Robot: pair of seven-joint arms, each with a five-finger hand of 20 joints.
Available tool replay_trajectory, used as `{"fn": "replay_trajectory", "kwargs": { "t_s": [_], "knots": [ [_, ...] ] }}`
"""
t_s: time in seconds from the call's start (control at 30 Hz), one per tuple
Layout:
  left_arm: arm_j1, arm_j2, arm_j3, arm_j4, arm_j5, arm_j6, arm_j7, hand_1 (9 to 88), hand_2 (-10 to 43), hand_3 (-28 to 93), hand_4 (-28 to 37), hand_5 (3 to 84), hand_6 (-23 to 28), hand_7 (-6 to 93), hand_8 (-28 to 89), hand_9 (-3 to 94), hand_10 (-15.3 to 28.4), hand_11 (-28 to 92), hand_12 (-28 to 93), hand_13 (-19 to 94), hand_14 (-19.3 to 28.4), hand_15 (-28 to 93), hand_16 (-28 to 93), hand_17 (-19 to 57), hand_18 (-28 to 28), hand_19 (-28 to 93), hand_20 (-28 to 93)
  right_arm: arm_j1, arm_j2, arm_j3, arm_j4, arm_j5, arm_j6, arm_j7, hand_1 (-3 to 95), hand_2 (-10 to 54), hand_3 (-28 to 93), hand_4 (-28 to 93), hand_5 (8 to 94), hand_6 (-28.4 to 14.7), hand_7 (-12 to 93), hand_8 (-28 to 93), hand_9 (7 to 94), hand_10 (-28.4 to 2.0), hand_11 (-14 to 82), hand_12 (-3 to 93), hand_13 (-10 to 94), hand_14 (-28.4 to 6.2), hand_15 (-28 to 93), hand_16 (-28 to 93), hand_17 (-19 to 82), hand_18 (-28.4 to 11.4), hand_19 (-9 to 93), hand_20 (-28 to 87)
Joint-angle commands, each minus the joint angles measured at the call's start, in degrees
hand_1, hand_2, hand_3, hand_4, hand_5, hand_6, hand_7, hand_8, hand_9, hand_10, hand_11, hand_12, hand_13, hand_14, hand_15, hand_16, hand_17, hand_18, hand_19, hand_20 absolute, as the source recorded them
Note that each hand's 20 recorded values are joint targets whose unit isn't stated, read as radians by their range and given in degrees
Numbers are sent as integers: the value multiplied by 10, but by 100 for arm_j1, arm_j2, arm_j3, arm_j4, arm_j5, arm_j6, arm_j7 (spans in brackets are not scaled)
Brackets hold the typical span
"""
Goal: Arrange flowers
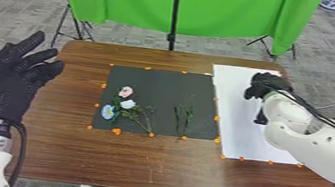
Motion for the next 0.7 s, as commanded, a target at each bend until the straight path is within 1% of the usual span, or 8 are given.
{"fn": "replay_trajectory", "kwargs": {
  "t_s": [0.03,0.23,0.3,0.4,0.47,0.53,0.57,0.7],
  "knots": [
    [-72,25,61,80,-24,-47,-62,205,97,760,-283,344,92,125,-83,301,201,282,114,248,284,616,-125,-53,269,665,186,18,-438,-7,203,66,-36,118,312,-95,849,-283,366,-14,152,-132,470,-172,163,150,491,-136,681,101,181,-212,818,308],
    [-196,-11,107,99,28,-114,-159,205,97,760,-283,345,92,125,-83,301,202,282,114,248,284,616,-126,-54,269,665,184,-35,-623,68,458,186,-330,348,309,-95,846,-283,358,-7,153,-131,474,-176,165,149,491,-137,685,96,180,-214,818,313],
    [-199,2,109,100,50,-153,-159,205,97,760,-283,345,92,125,-84,301,202,282,113,248,284,616,-126,-55,269,665,184,2,-561,-21,462,184,-224,417,309,-95,844,-283,359,-9,152,-131,475,-176,166,149,492,-138,687,96,180,-215,819,314],
    [-141,-17,88,77,43,-129,-130,206,98,760,-283,344,92,126,-83,301,201,282,114,248,284,617,-126,-54,269,665,183,100,-515,-135,461,185,-197,476,307,-95,843,-283,358,-12,149,-131,478,-176,168,150,502,-137,696,96,186,-218,824,318],
    [-108,49,105,83,-15,-90,-61,205,97,761,-283,345,92,127,-84,301,201,282,114,248,284,617,-126,-54,269,666,183,137,-534,-158,504,209,-222,472,307,-95,843,-283,361,-13,149,-129,485,-176,175,152,506,-137,703,97,188,-220,828,320],
    [-131,59,120,95,-33,-110,-72,206,98,760,-283,345,92,126,-84,301,201,282,114,248,284,617,-126,-54,269,666,183,110,-567,-132,539,185,-266,457,310,-95,841,-283,375,-14,153,-129,491,-177,179,152,508,-137,705,97,190,-220,829,320],
    [-121,72,137,90,-41,-86,-20,206,98,760,-283,345,92,126,-84,301,201,282,114,248,284,617,-126,-54,269,666,183,172,-564,-231,543,188,-210,435,310,-95,840,-283,383,-15,154,-129,494,-176,182,152,510,-137,706,97,190,-221,830,320],
    [-214,32,168,110,-8,-108,-99,205,97,761,-283,345,93,127,-84,301,202,282,113,248,284,617,-126,-54,268,666,182,133,-618,-306,562,96,-71,414,331,-95,840,-281,477,-11,169,-138,548,-159,201,150,540,-123,693,94,199,-218,828,319]
  ]
}}
